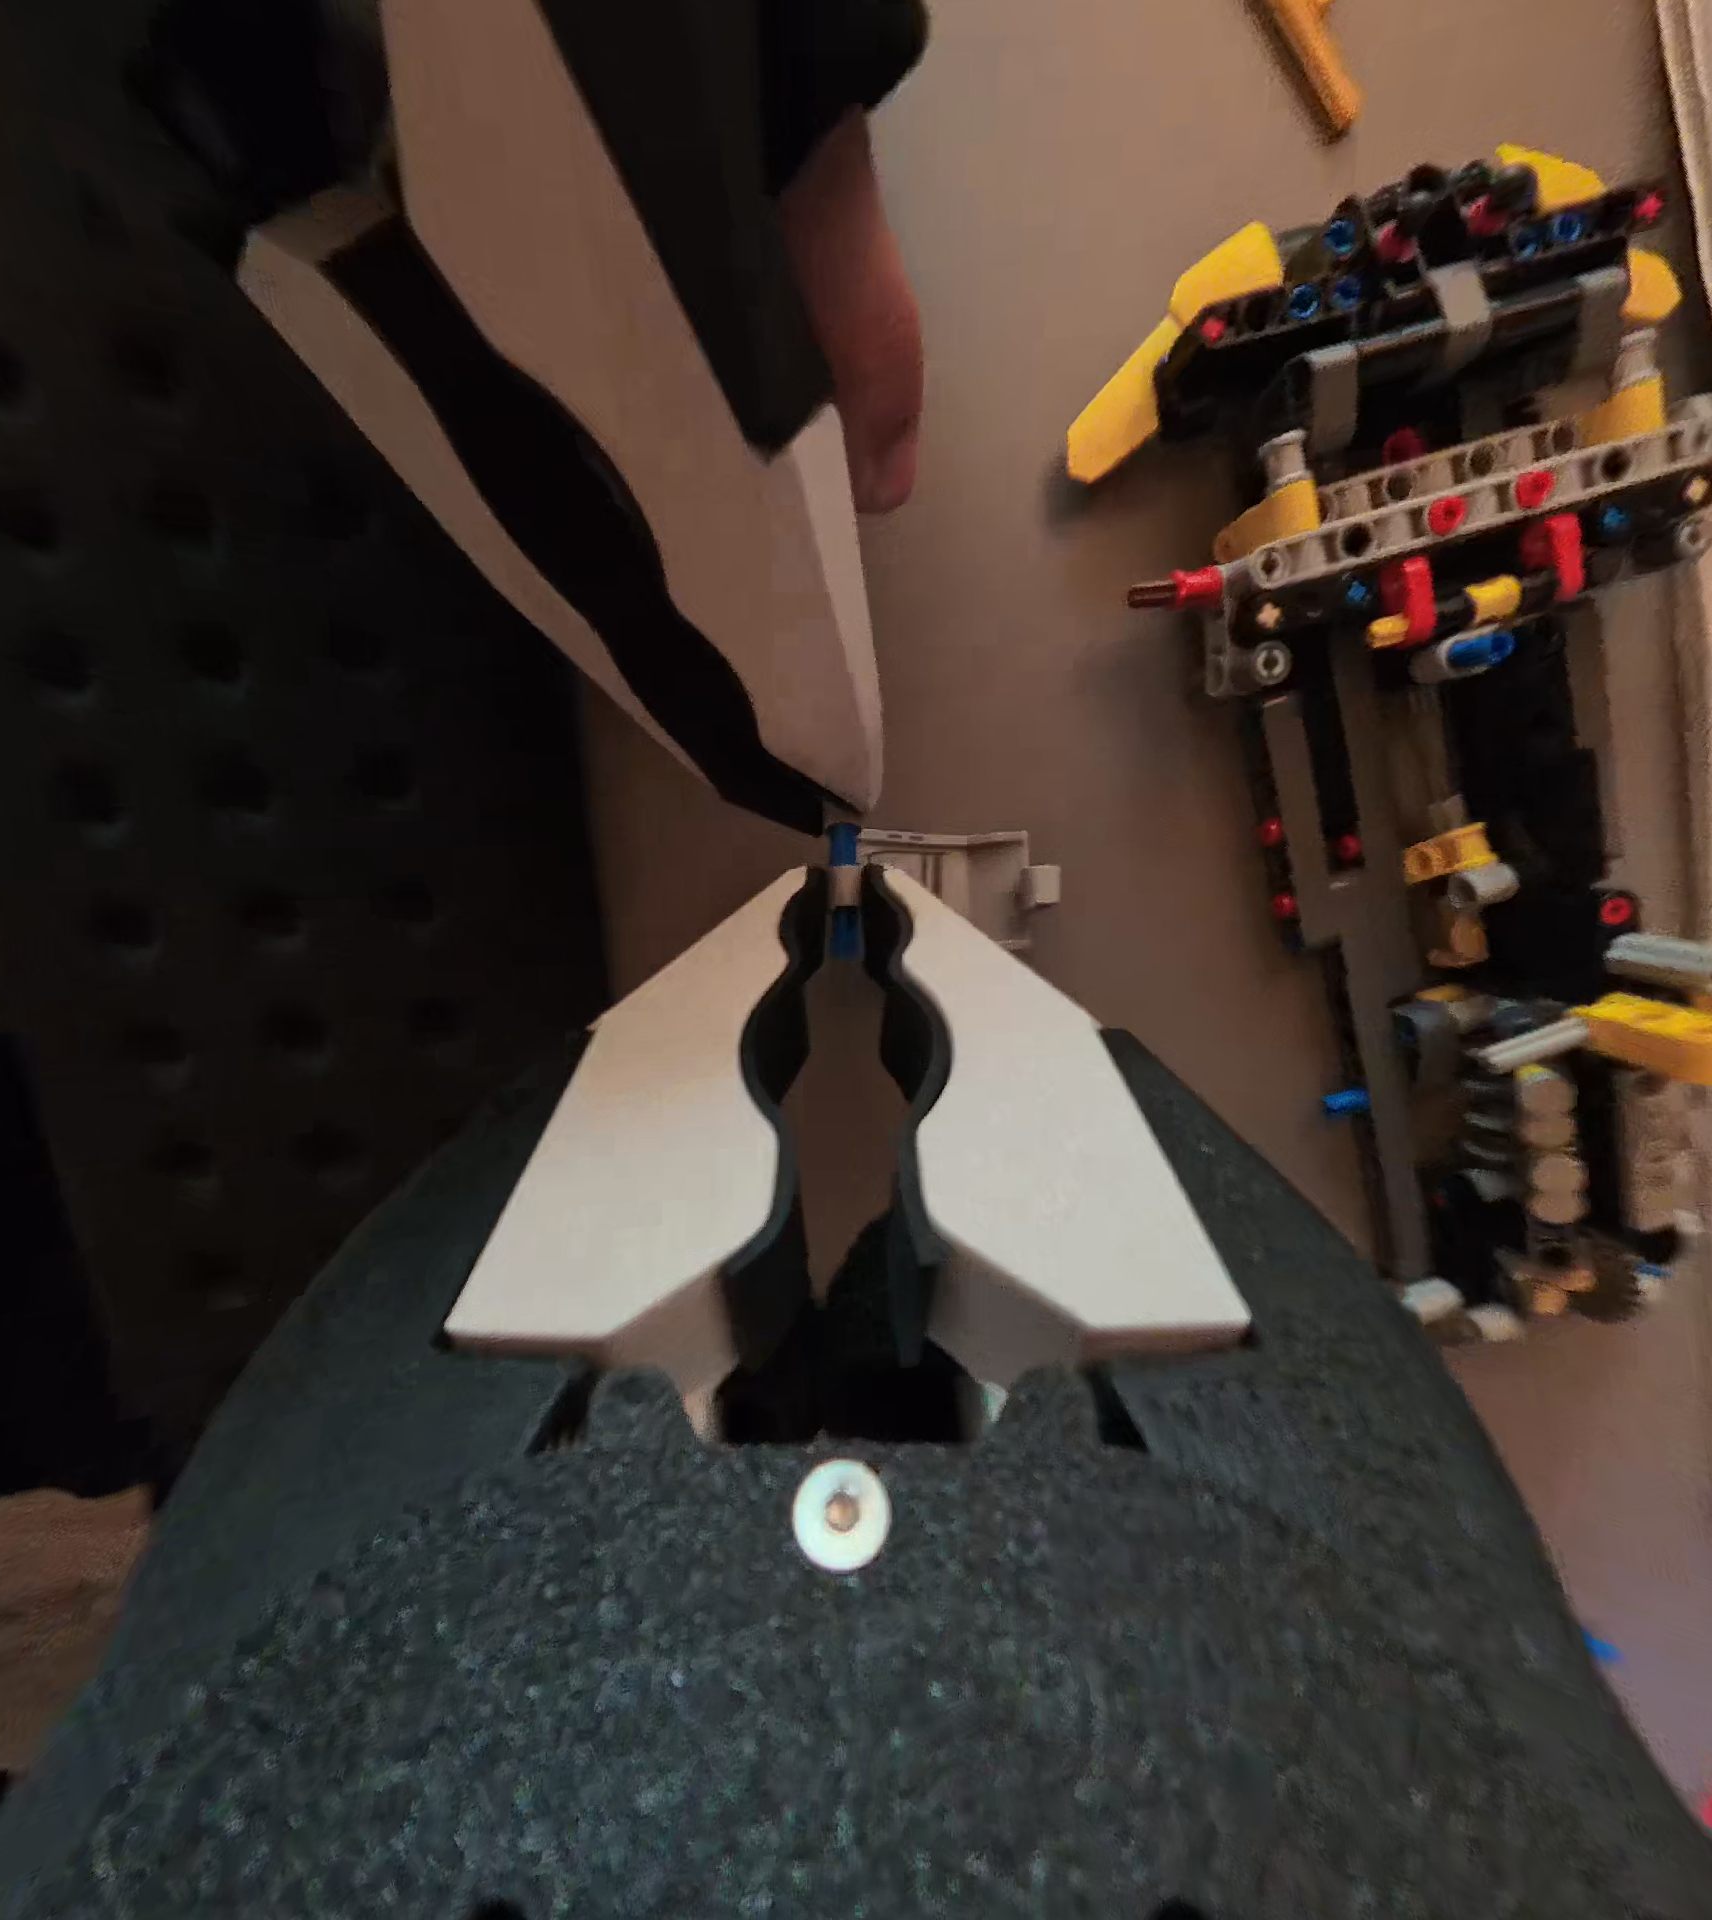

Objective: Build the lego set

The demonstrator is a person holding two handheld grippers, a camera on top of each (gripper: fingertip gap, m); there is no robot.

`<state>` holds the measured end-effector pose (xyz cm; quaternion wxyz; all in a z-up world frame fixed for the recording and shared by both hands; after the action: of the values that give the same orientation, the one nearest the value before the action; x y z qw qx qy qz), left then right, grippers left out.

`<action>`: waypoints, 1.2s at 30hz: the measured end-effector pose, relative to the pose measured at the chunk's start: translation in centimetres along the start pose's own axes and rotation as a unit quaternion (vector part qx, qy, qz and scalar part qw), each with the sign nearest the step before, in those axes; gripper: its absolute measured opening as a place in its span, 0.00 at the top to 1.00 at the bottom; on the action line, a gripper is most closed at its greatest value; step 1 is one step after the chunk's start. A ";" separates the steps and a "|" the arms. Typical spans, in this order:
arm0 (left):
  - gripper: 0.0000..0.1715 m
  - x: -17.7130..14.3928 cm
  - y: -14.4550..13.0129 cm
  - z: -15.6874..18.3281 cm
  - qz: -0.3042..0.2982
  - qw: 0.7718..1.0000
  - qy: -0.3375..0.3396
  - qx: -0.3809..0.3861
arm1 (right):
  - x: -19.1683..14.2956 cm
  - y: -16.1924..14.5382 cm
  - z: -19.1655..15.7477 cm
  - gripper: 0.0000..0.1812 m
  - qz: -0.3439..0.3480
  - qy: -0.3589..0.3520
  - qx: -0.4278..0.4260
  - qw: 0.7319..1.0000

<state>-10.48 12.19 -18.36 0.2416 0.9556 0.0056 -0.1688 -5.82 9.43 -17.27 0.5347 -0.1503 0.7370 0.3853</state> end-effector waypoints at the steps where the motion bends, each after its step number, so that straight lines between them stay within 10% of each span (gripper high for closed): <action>1: 0.98 0.1 0.0 0.1 -0.005 0.999 0.007 0.036 | 0.1 0.1 0.0 0.96 -0.024 -0.019 -0.020 0.999; 7: 0.98 0.1 0.0 0.2 -0.024 0.994 0.001 0.110 | 0.3 0.3 0.0 0.97 -0.029 -0.025 -0.030 0.999; 20: 0.97 -2.4 -2.2 -0.9 -0.042 0.985 -0.100 -0.130 | 1.3 0.3 -0.7 0.95 0.150 0.039 0.010 0.988; 24: 0.98 -3.4 -1.8 -3.0 -0.025 0.990 -0.032 -0.135 | 1.4 0.6 -0.5 0.86 0.171 0.036 0.022 0.984; 36: 0.98 -4.6 2.1 -5.1 0.014 0.991 0.131 -0.003 | -4.1 3.5 -1.5 0.92 0.472 0.198 0.151 0.845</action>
<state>-12.99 13.05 -11.71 0.2437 0.9688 0.0245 -0.0387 -7.47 9.88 -11.95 0.1466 0.2252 0.8583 0.4372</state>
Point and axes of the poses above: each gripper's, where its closed fingertips meet, x out along the fingers, y out of its top, z = x × y across the jaws, the point moved 4 cm from there along -x, back along the fingers, and after that the axes turned 14 degrees about y, right-handed, at the moved point
